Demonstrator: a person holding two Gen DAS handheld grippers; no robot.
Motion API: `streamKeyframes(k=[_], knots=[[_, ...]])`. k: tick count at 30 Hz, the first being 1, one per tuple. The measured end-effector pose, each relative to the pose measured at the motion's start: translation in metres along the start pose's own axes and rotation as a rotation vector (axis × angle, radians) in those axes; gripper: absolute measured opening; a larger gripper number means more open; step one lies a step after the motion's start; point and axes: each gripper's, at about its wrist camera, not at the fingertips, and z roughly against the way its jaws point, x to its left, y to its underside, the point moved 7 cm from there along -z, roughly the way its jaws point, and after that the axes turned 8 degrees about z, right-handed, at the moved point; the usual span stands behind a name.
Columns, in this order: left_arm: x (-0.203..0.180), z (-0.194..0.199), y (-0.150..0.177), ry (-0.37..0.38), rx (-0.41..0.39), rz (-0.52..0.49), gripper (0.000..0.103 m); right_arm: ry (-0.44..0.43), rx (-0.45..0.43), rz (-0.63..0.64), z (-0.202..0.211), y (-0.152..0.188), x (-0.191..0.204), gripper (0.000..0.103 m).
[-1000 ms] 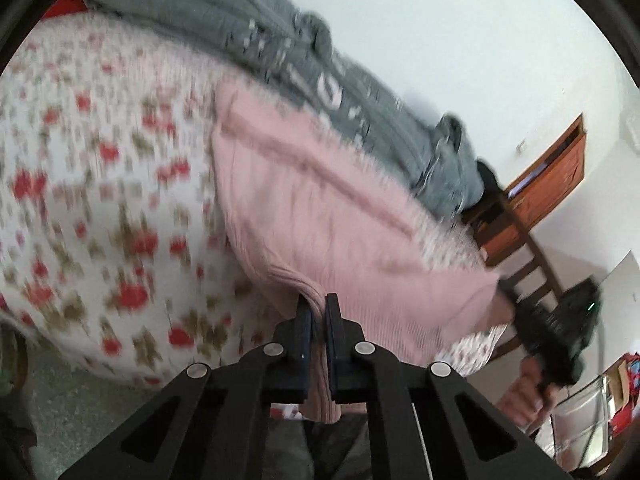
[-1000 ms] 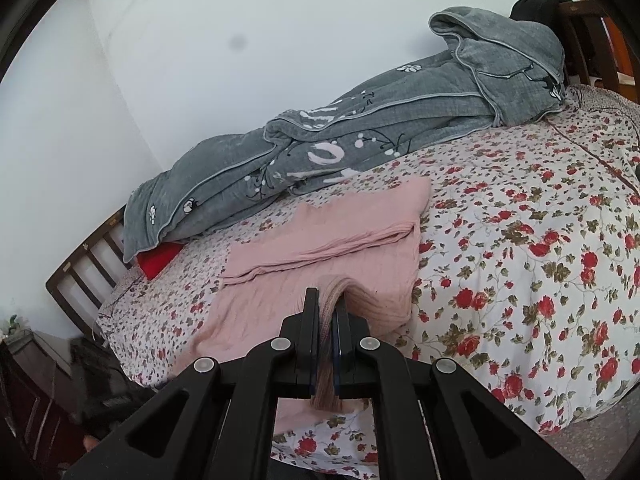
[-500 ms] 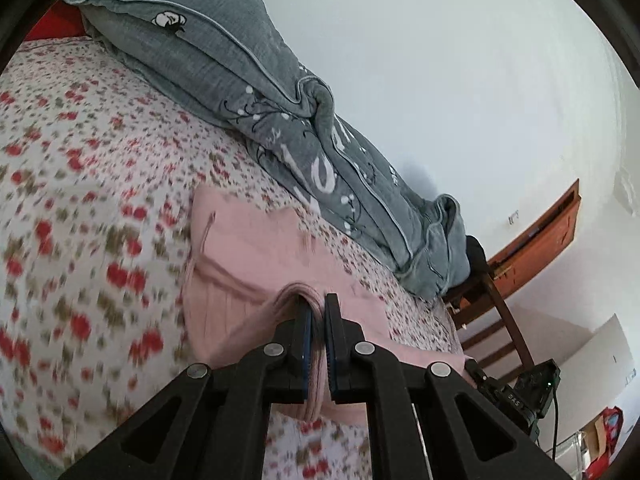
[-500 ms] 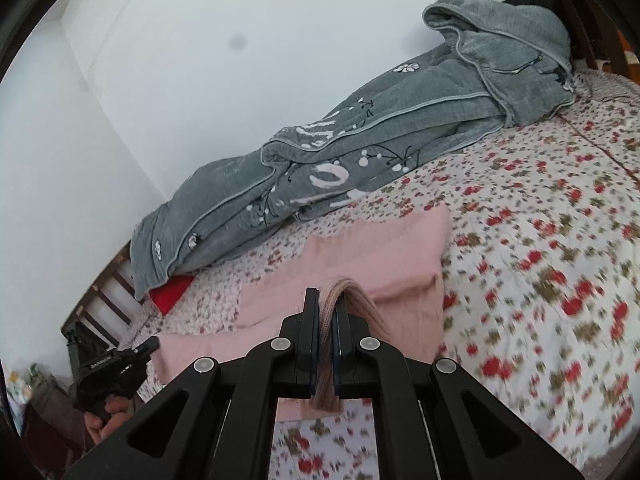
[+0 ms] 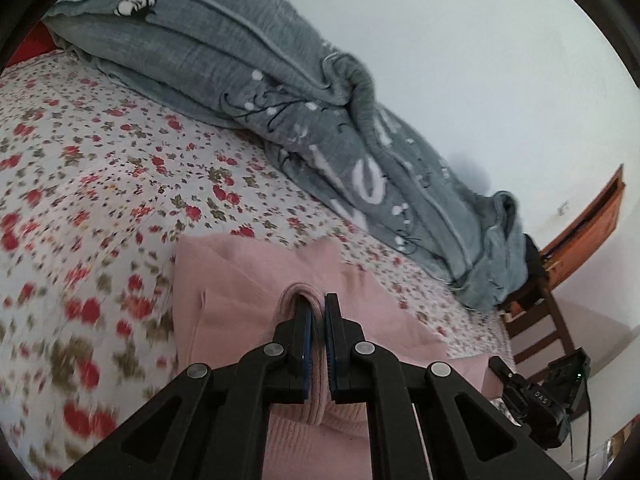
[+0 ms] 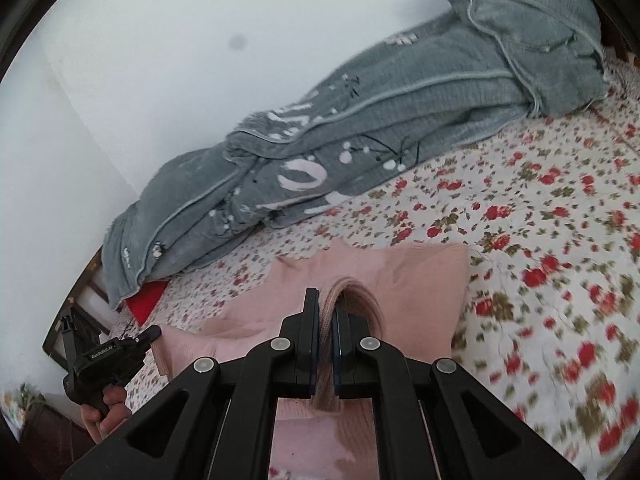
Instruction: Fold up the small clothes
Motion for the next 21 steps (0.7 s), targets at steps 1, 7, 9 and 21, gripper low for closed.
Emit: streamKeyframes(k=[1, 7, 9, 21], knots=[[0.003, -0.01, -0.004, -0.008, 0.005, 0.005, 0.007, 0.004, 0.01, -0.006, -0.009, -0.002, -0.005, 0.006], [0.026, -0.063, -0.02, -0.008, 0.073, 0.101, 0.007, 0.028, 0.058, -0.048, -0.065, -0.011, -0.034, 0.013], [0.029, -0.072, -0.025, -0.008, 0.1, 0.124, 0.011, 0.024, 0.062, -0.065, -0.077, -0.015, -0.042, 0.02], [0.01, -0.063, -0.031, -0.017, 0.061, -0.008, 0.062, 0.085, 0.05, 0.077, -0.067, -0.023, -0.054, 0.048]])
